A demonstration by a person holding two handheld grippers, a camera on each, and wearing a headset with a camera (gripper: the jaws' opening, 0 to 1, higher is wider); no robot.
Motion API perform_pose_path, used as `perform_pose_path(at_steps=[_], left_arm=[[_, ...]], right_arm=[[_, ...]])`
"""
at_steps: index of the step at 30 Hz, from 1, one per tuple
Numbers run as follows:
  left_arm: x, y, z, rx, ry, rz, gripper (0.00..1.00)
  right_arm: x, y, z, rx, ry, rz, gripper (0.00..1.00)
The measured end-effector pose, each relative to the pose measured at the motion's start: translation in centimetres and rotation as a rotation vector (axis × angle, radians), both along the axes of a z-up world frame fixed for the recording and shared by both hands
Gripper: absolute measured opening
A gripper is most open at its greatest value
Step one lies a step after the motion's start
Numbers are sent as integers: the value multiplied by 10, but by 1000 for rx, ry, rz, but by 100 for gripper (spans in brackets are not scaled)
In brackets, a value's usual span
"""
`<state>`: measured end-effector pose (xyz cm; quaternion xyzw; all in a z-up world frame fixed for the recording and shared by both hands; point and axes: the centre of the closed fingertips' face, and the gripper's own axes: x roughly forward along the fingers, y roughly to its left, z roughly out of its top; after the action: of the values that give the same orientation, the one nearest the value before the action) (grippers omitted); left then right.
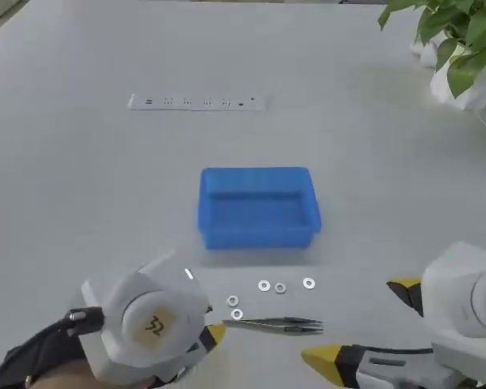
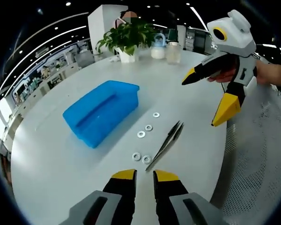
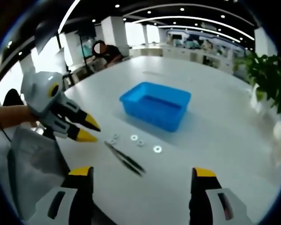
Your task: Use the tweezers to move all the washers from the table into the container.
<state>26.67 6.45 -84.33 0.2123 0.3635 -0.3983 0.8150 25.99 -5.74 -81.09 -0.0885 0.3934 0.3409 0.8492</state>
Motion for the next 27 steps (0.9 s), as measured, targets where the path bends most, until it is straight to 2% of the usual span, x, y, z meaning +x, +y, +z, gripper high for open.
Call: perform_pose_path(at_steps=[7, 8, 10, 13, 15, 20, 22, 24, 25, 27], left_arm=[[4, -6, -13, 32, 7, -72, 7], [4, -8, -15, 42, 18, -88, 7], [4, -12, -16, 39, 11, -119, 7], [3, -16, -18, 45, 21, -152, 4], [3, -16, -20, 69, 23, -177, 3], [1, -18, -20, 80, 21, -223, 0], [0, -18, -18, 92, -9, -260, 0], [-4, -18, -17, 105, -9, -301, 0], [-5, -19, -15, 93, -11, -307, 0], [-7, -20, -12, 80, 9, -293, 0]], right_arm=[[-4, 14, -12, -22, 24, 73, 84], [-4, 16, -13, -26, 23, 80, 84], [-6, 19, -16, -33, 29, 96, 84], [-7, 23, -21, -30, 43, 114, 84], [-6, 24, -23, -33, 48, 123, 84], [-2, 30, -28, -28, 61, 147, 84], [-2, 33, -32, -33, 76, 167, 84], [-2, 38, -32, -38, 76, 189, 85], [-3, 40, -32, -37, 77, 199, 85], [-6, 45, -36, -37, 92, 227, 86]])
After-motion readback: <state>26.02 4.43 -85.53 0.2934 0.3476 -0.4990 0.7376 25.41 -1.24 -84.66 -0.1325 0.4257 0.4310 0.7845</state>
